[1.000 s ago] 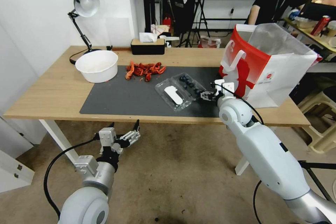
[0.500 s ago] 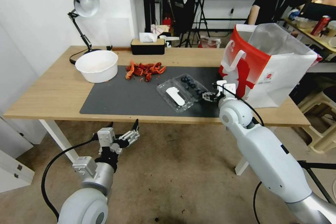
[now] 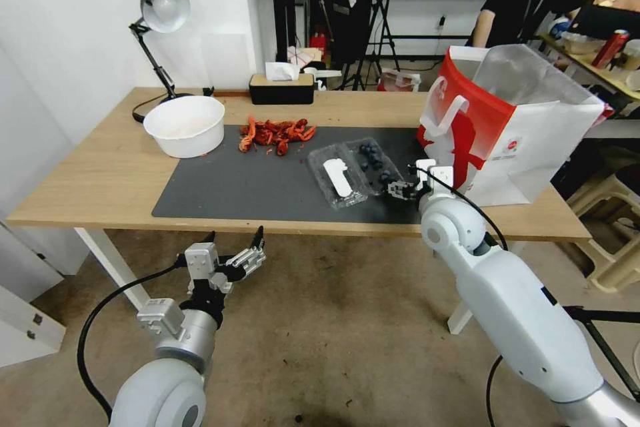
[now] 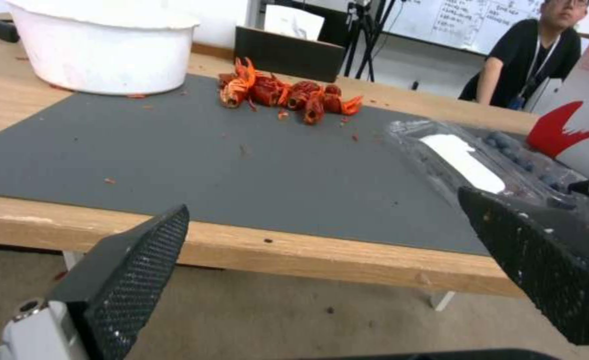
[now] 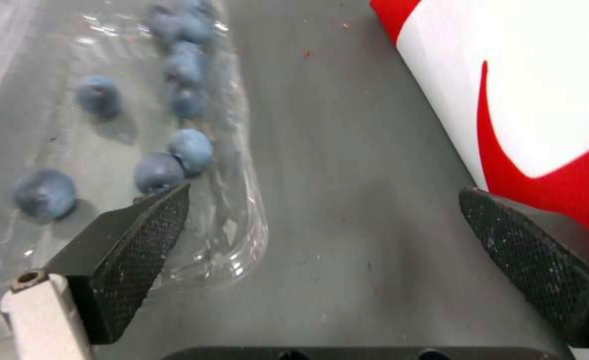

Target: Close the takeout container lid, then place the container into the takeout bag.

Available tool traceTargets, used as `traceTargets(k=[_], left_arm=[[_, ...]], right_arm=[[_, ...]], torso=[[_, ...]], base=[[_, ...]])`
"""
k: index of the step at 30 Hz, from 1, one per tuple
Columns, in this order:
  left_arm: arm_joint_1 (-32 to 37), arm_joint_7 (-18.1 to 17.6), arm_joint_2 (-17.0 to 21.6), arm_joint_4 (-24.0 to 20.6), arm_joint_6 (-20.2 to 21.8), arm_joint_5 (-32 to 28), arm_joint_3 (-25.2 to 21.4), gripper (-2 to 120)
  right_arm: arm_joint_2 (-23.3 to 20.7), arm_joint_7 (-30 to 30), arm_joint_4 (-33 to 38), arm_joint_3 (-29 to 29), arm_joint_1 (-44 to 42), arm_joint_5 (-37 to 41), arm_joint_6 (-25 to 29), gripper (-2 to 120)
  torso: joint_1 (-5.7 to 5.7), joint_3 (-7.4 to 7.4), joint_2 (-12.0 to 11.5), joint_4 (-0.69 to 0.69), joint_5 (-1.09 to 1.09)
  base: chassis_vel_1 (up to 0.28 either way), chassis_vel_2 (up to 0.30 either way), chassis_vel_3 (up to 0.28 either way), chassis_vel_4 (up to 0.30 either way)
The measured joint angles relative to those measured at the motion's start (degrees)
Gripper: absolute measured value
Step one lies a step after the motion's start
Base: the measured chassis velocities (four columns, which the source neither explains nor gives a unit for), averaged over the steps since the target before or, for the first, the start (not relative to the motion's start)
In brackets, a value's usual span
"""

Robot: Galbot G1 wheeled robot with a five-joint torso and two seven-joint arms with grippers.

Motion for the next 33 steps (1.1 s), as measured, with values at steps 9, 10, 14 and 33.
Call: traceTargets(k=[9,10,14,33], left_arm=[[0.2,0.1,0.0,-0.2,-0.2,0.1,0.1,100],[0.2,0.1,0.0,-0.2,-0.2,0.1,0.1,100],[0.2,0.1,0.0,-0.4,-0.2,0.1,-0.1,100],[0.5,0.7,-0.1,-0.9,-0.9,0.1,-0.1,100]], right_arm=[[0.0,0.9,1.3,0.4,-1.1,1.1,0.0,100],[0.0,0.9,1.3,0.4,-1.1,1.1,0.0,100],[-0.1,0.9,1.7,0.4,-1.2,1.2,0.0,100],[-1.2,-10.8,7.1,6.2,-6.9,-1.4,18.1,100]], torso=[[0.0,0.0,0.0,0.0,0.0],[0.0,0.0,0.0,0.0,0.0],[0.0,0.0,0.0,0.0,0.0],[0.0,0.0,0.0,0.01,0.01]], base=[[0.0,0.0,0.0,0.0],[0.0,0.0,0.0,0.0],[0.0,0.0,0.0,0.0],[0.0,0.0,0.0,0.0]])
